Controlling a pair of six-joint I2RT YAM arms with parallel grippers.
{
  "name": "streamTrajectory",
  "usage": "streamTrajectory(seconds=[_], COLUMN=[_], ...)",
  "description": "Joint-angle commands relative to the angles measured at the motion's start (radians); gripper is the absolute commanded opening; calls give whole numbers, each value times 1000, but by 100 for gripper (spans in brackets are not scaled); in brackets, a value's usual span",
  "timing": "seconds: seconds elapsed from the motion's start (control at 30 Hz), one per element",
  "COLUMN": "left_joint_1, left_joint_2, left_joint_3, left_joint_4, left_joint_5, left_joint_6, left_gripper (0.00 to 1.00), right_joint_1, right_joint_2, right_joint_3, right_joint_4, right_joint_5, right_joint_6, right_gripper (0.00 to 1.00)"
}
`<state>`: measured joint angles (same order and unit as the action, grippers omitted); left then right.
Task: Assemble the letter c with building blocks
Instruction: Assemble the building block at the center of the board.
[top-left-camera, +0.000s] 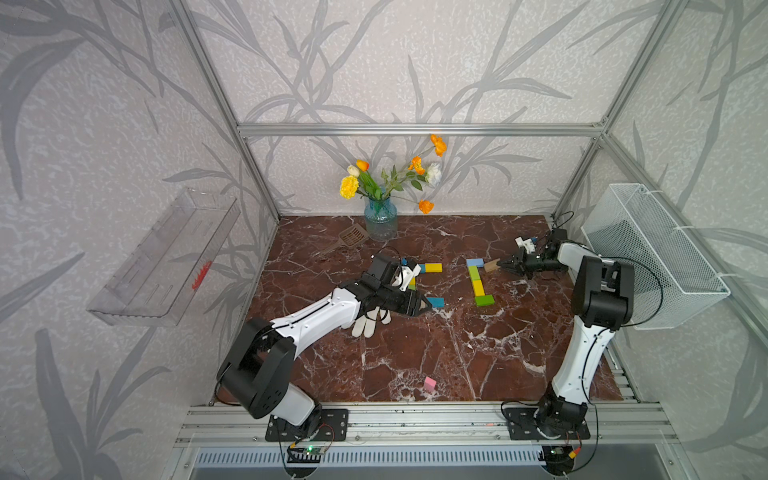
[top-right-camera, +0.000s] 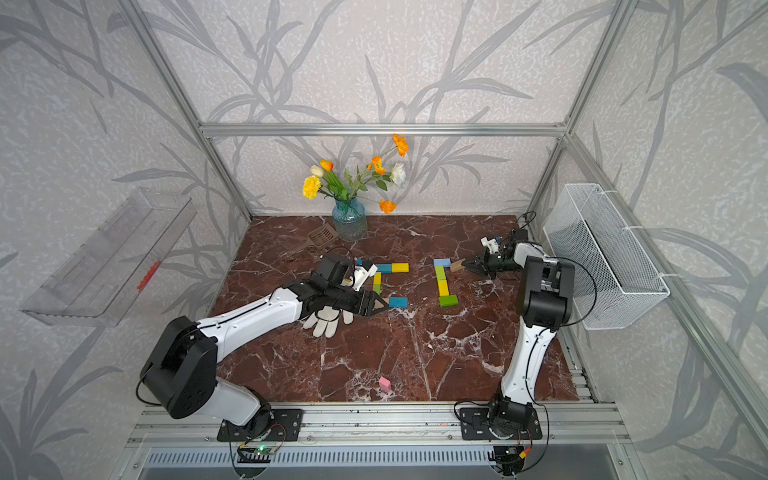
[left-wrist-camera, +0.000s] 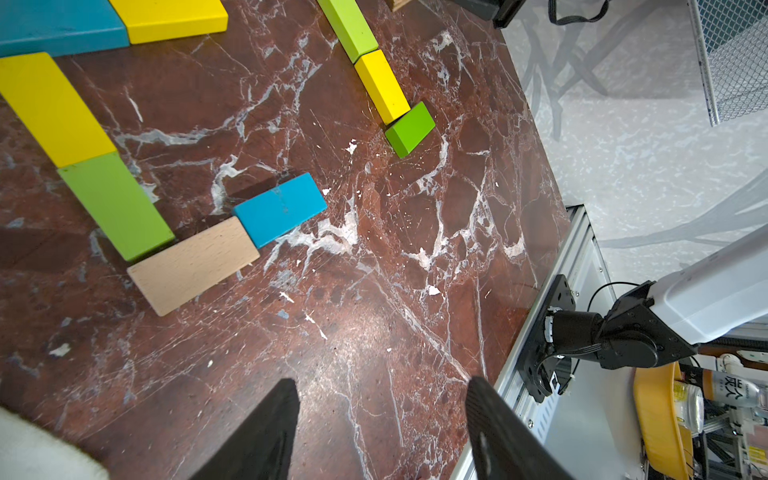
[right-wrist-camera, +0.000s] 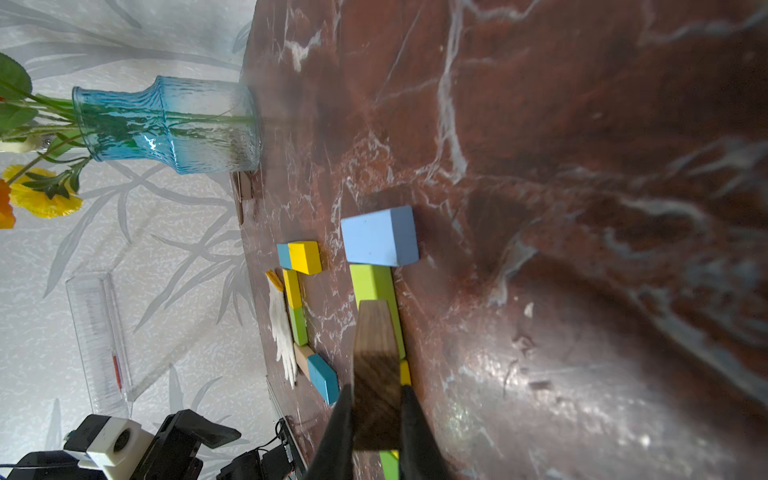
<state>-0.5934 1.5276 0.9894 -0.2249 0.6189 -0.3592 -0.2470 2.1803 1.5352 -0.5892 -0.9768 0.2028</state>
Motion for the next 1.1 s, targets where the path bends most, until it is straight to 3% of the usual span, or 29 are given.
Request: streamTrajectory(seconds=[0.0,0.6,1.07], left_joint_1=[6,9,10], left_joint_2=[24,60,90], left_joint_3=[39,60,82], left_joint_4=[13,3,-16], left_joint_5=[47,79,87], left_joint_6=[11,16,17], left_gripper=[65,65,65], right_joint_1=[-6,-9,-11], right_joint_2=[39,173,207], right_joint_3=[57,201,217], right_joint_4=[-2,-43,-44], right_joint_5=[-1,1,24], right_joint_6=[-3,-25,-45], right_gripper=[12,16,34])
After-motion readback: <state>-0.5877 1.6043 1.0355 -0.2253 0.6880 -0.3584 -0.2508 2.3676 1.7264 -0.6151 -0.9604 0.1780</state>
